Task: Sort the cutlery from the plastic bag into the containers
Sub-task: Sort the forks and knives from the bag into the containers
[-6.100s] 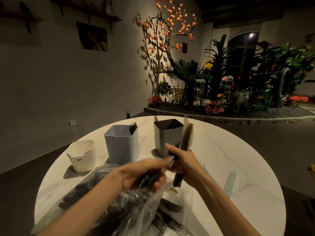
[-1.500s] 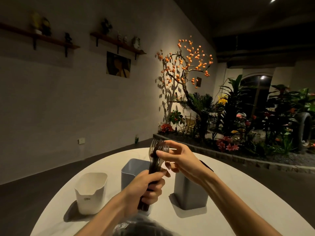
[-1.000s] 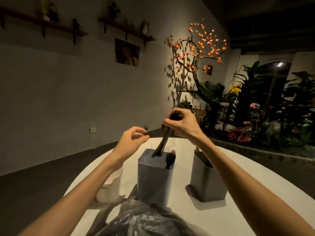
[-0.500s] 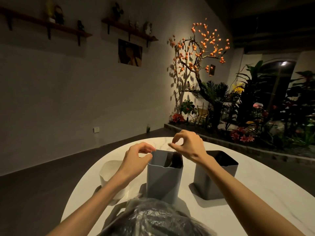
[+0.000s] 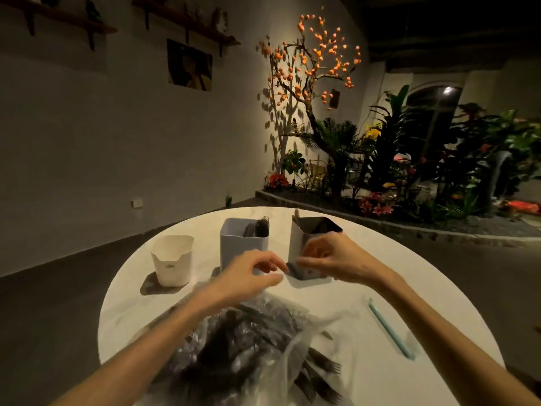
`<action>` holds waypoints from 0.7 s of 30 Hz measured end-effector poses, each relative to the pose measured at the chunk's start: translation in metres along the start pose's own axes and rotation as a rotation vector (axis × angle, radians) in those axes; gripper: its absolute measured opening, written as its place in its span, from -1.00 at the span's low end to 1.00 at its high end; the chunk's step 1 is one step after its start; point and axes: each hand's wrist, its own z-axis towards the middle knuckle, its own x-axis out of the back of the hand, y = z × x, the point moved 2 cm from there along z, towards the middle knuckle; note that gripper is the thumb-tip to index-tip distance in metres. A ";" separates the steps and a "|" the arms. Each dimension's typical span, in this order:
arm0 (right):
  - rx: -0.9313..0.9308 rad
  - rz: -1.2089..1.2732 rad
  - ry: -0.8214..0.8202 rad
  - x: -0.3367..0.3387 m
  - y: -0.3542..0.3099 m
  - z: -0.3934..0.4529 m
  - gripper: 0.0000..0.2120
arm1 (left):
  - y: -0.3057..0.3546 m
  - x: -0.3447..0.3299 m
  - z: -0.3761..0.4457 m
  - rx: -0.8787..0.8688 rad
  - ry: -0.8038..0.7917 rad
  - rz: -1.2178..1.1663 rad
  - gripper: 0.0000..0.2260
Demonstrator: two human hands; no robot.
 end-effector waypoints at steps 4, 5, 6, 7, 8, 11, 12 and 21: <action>-0.149 -0.249 -0.503 -0.043 0.025 -0.047 -0.78 | -0.006 -0.059 -0.026 0.061 -0.265 0.286 -0.30; -0.155 -0.308 -0.555 -0.052 0.031 -0.055 -0.76 | -0.010 -0.069 -0.030 0.060 -0.288 0.357 -0.19; -0.134 -0.328 -0.545 -0.062 0.036 -0.061 -0.76 | -0.016 -0.079 -0.032 0.050 -0.274 0.404 -0.15; -0.098 -0.304 -0.474 -0.071 0.041 -0.065 -0.76 | -0.020 -0.083 -0.033 0.028 -0.226 0.409 -0.15; -0.056 -0.233 -0.360 -0.079 0.044 -0.069 -0.77 | -0.024 -0.086 -0.034 -0.005 -0.155 0.366 -0.18; -0.007 -0.030 -0.065 -0.090 0.049 -0.074 -0.69 | -0.023 -0.075 -0.035 -0.087 0.021 0.138 -0.38; -0.012 -0.019 -0.032 -0.091 0.051 -0.073 -0.66 | -0.019 -0.069 -0.036 -0.093 0.050 0.085 -0.42; 0.116 -0.150 0.278 -0.100 0.048 -0.059 -0.44 | 0.011 -0.033 -0.054 -0.107 0.115 0.643 -0.69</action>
